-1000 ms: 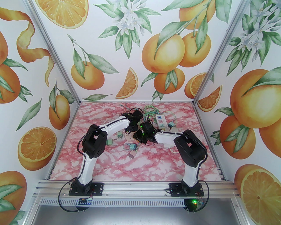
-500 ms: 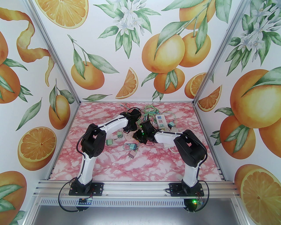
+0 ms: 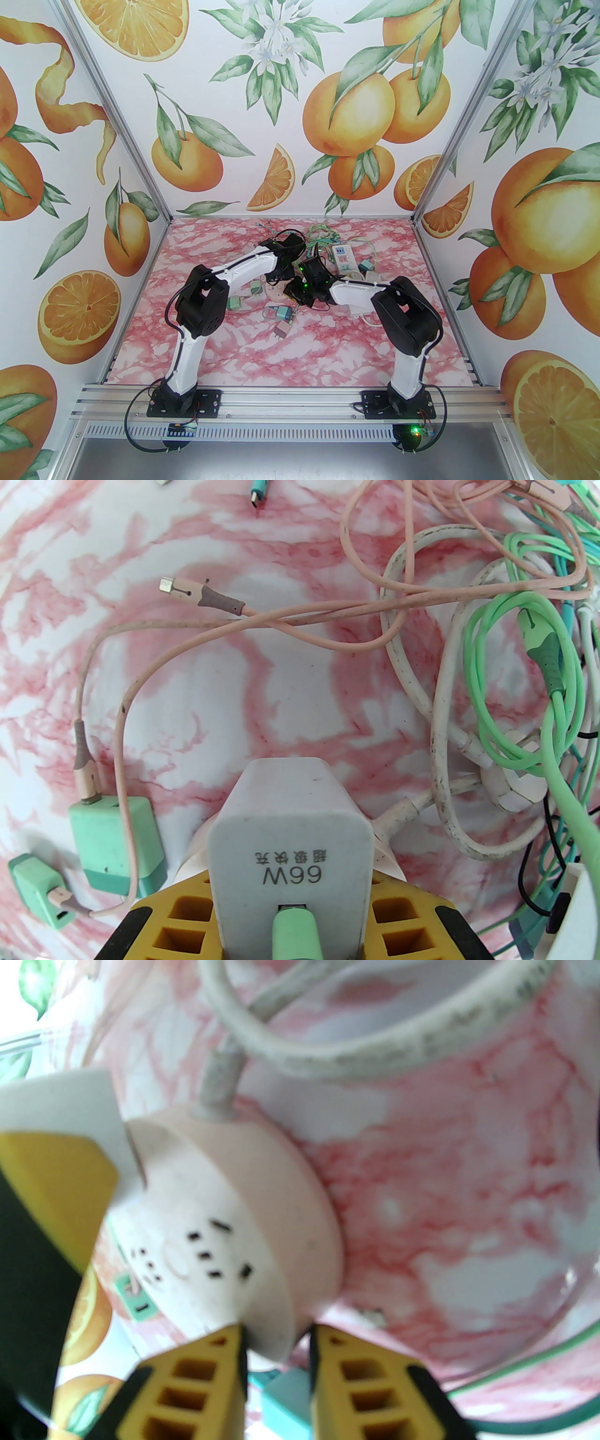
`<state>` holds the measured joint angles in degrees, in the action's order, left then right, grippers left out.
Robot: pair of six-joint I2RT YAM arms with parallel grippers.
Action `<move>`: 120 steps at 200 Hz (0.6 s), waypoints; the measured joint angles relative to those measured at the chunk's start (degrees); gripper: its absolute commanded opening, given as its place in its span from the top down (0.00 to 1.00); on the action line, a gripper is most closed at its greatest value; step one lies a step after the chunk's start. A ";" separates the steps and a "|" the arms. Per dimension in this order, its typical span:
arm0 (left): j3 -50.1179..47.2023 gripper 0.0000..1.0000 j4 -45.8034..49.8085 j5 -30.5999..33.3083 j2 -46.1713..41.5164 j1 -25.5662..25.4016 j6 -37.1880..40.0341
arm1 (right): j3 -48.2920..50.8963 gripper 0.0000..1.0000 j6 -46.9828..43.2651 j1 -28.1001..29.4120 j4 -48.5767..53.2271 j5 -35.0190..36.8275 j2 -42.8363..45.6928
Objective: Pull the plug off the socket
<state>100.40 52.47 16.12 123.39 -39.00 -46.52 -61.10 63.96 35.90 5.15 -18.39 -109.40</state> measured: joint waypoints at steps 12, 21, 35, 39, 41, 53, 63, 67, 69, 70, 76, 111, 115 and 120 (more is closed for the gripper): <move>-0.02 0.85 0.02 0.00 0.00 0.00 -0.02 | -0.09 0.75 0.00 0.00 0.17 -0.02 0.00; -0.02 0.85 -0.02 0.00 0.02 0.00 -0.02 | -0.11 0.75 0.00 -0.02 0.20 -0.02 0.00; -0.02 0.86 -0.04 -0.26 0.00 0.07 -0.02 | -0.11 0.75 0.00 -0.02 0.20 0.00 0.00; -0.02 0.85 -0.09 -0.39 0.00 0.15 0.00 | -0.15 0.76 -0.02 -0.02 0.24 0.00 -0.02; -0.02 0.86 -0.11 -0.50 0.00 0.20 0.00 | -0.17 0.76 -0.02 0.00 0.24 0.00 -0.02; -0.02 0.85 -0.39 -1.33 0.00 0.61 -0.02 | -0.31 0.76 -0.26 0.00 0.33 0.02 -0.11; -0.07 0.85 -0.48 -2.47 0.00 1.16 -0.04 | -0.31 0.76 -0.39 0.00 0.28 0.04 -0.11; -0.11 0.85 -0.52 -2.86 0.00 1.38 -0.04 | -0.31 0.76 -0.39 0.00 0.26 0.04 -0.11; -0.15 0.85 -0.59 -3.15 -0.02 1.49 -0.07 | -0.31 0.76 -0.39 0.00 0.24 0.04 -0.11; -0.17 0.85 -0.61 -3.34 0.00 1.57 -0.07 | -0.31 0.76 -0.39 0.00 0.22 0.04 -0.11; -0.35 0.85 -0.79 -4.11 -0.04 1.99 -0.20 | -0.31 0.76 -0.39 0.00 0.15 0.07 -0.13; -1.05 0.85 -1.25 -6.82 -0.52 3.32 -0.98 | -0.31 0.76 -0.39 0.00 -0.22 0.44 -0.15; -1.05 0.85 -1.22 -6.86 -0.52 3.32 -1.01 | -0.31 0.76 -0.39 0.00 -0.22 0.44 -0.15; -1.05 0.85 -1.22 -6.84 -0.52 3.30 -1.03 | -0.28 0.76 -0.39 0.00 -0.22 0.46 -0.15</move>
<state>99.35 51.24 9.28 122.87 -35.70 -47.55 -61.39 63.57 35.90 4.93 -17.93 -109.56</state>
